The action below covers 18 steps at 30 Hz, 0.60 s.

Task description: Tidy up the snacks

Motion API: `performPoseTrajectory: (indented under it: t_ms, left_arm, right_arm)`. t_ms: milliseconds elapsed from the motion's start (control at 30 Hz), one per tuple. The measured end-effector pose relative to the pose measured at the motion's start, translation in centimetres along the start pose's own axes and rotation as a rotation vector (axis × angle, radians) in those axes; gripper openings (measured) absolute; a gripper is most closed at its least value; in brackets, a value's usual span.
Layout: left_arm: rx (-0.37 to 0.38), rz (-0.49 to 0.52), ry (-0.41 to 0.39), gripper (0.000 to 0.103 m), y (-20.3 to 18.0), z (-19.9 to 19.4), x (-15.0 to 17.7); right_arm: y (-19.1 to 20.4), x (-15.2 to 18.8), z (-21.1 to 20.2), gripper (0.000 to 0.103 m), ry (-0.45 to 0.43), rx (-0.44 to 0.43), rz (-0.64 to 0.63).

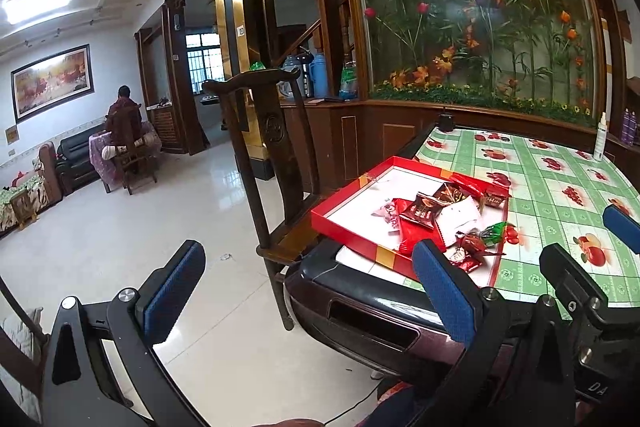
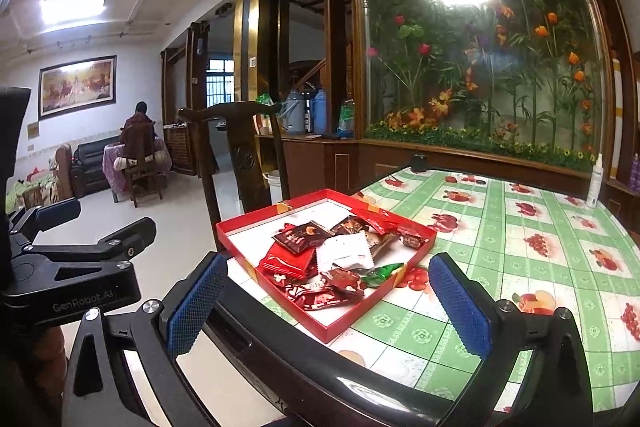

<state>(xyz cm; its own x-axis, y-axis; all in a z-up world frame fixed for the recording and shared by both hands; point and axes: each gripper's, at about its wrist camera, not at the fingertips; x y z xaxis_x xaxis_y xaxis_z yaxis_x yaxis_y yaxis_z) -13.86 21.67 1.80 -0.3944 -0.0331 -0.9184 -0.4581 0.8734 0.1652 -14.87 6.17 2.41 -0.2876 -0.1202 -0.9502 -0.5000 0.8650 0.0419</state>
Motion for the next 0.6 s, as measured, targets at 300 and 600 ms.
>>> performPoseTrajectory:
  t_ms: [300, 600]
  left_arm:
    - [-0.026, -0.002, -0.004, 0.103, 1.6, 0.2, 0.5]
    - [-0.056, -0.023, 0.018, 0.103, 3.7, 1.0, 1.0]
  right_arm:
    - [0.6, -0.2, 0.0, 0.102, -0.004, -0.011, -0.025]
    - [1.3, -0.7, 0.6, 0.102, 0.011, -0.009, -0.04]
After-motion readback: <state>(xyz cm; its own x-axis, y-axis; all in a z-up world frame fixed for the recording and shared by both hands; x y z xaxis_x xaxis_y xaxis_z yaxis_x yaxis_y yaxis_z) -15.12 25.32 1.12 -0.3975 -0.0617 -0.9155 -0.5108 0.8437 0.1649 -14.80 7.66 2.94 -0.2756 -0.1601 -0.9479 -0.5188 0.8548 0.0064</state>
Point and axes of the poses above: each gripper's, at about its wrist camera, not at the fingertips, and z roughly the way its jaws point, y to its left, x to its underside, and after that the axes turned 11 degrees about -x, right-handed
